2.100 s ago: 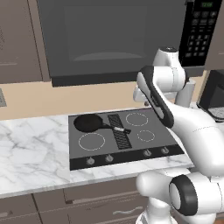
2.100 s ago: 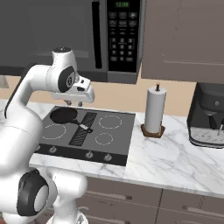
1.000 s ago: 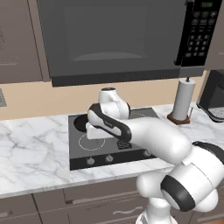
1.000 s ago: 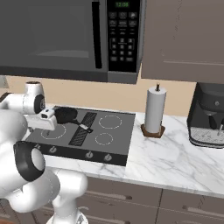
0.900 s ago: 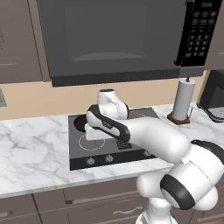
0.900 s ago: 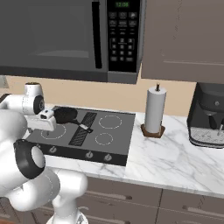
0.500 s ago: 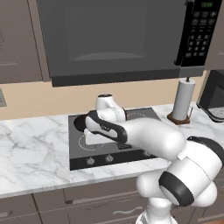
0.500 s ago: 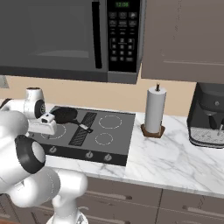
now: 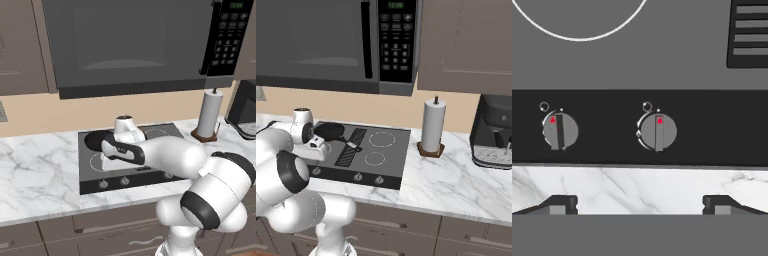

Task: Turn on the rear left burner of the stove.

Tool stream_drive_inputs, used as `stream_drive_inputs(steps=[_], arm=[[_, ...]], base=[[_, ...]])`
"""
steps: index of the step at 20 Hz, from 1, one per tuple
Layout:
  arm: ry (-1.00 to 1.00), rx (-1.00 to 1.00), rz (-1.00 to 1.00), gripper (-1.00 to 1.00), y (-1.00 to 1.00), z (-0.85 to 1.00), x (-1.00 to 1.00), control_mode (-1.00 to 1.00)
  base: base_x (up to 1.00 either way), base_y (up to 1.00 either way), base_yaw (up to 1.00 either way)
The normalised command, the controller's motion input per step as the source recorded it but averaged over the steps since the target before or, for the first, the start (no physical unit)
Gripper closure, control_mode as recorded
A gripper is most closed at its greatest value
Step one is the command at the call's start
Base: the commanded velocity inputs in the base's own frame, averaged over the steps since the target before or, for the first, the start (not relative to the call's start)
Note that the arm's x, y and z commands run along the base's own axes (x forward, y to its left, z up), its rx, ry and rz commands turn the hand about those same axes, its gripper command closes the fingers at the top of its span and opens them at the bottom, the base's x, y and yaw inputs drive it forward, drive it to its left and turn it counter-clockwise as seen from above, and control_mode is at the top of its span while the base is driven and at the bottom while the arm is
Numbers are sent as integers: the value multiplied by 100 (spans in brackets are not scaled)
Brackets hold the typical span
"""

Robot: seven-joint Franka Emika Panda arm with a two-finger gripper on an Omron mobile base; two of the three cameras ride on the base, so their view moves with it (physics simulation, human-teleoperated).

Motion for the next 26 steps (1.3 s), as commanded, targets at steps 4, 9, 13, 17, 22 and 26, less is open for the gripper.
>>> stream_drive_inputs(steps=[4,9,13,17,22,26], arm=[[2,0,0,-100,-25,-7,0,-100],[1,0,0,-100,-10,-21,0,-100],[0,0,0,-100,0,-32,6,-100],[0,0,0,-100,0,-32,14,-100],[0,0,0,-100,0,-19,11,-100],[0,0,0,-100,0,-14,11,-100]], base=[[0,0,0],[0,0,0],[0,0,0],[0,0,0],[0,0,0],[0,0,0]])
